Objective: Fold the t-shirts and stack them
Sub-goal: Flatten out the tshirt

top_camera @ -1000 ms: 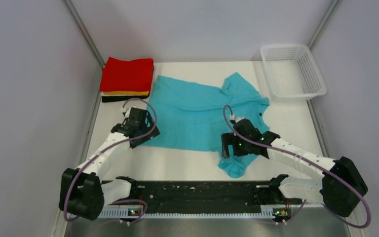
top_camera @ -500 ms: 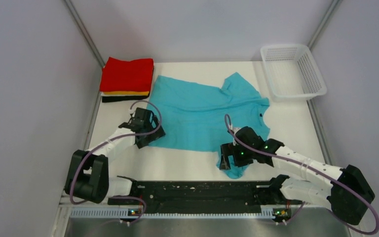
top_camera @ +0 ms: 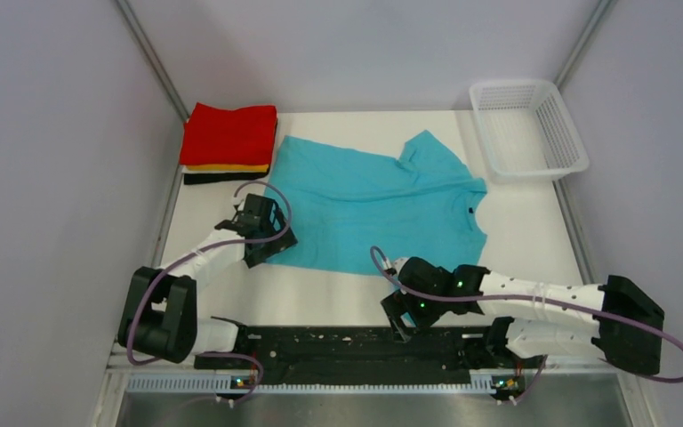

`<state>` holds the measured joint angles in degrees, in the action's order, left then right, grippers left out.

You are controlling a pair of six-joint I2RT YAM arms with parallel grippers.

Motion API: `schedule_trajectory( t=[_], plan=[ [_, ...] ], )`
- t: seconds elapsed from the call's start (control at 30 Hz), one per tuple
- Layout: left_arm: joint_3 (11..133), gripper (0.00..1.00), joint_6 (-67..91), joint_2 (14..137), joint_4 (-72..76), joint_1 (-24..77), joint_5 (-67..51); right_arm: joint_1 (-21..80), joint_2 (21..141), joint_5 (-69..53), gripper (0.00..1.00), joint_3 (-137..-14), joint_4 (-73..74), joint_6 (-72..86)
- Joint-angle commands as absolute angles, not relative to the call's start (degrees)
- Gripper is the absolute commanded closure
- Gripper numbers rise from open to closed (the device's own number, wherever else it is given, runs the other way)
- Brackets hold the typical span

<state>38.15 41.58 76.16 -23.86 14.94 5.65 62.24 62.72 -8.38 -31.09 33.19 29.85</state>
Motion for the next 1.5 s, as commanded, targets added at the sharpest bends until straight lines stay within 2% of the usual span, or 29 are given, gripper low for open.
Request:
schedule_trajectory(
  t=[0.0, 0.23, 0.33, 0.37, 0.5, 0.63, 0.73, 0.87, 1.2, 1.3, 1.47],
  plan=[
    [40.17, 0.01, 41.09, 75.72, -24.2, 14.85, 7.86, 64.66, 61.23, -1.92, 0.07, -36.03, 36.35, 31.1],
    [40.7, 0.01, 40.67, 76.04, -24.88, 14.77, 9.07, 64.24, 57.39, 15.18, 0.02, -39.16, 36.88, 34.57],
    [40.92, 0.01, 40.77, 76.53, -24.82, 14.77, 8.59, 61.1, 58.63, 16.35, 0.03, -38.67, 37.04, 35.75],
    [40.99, 0.01, 40.76, 76.62, -24.89, 14.77, 8.56, 59.0, 59.07, 13.69, 0.05, -38.12, 37.18, 36.11],
    [40.76, 0.01, 40.58, 76.25, -25.27, 14.77, 9.12, 51.59, 59.11, 5.47, 0.25, -34.42, 37.48, 36.89],
    [40.63, 0.01, 40.65, 76.05, -25.31, 14.77, 9.31, 51.18, 57.87, 4.07, 0.37, -31.89, 37.98, 38.07],
    [40.81, 0.01, 40.61, 76.21, -25.21, 14.78, 9.38, 51.18, 58.47, 4.9, 0.39, -30.34, 37.78, 40.03],
    [41.11, 0.01, 40.62, 76.85, -25.15, 14.79, 9.23, 51.15, 60.01, 6.51, 0.51, -30.18, 38.32, 41.8],
    [41.54, 0.01, 40.61, 77.82, -24.7, 14.78, 8.62, 51.16, 57.87, 0.46, 1.0, -30.78, 37.67, 38.55],
    [41.66, 0.01, 40.56, 77.94, -24.87, 14.77, 8.7, 53.07, 59.07, 2.13, 1.0, -32.41, 39.89, 38.98],
    [41.69, 0.01, 40.66, 77.87, -25.14, 14.77, 9.2, 65.84, 65.74, 18.57, 1.0, -42.74, 53.38, 46.03]
  ],
)
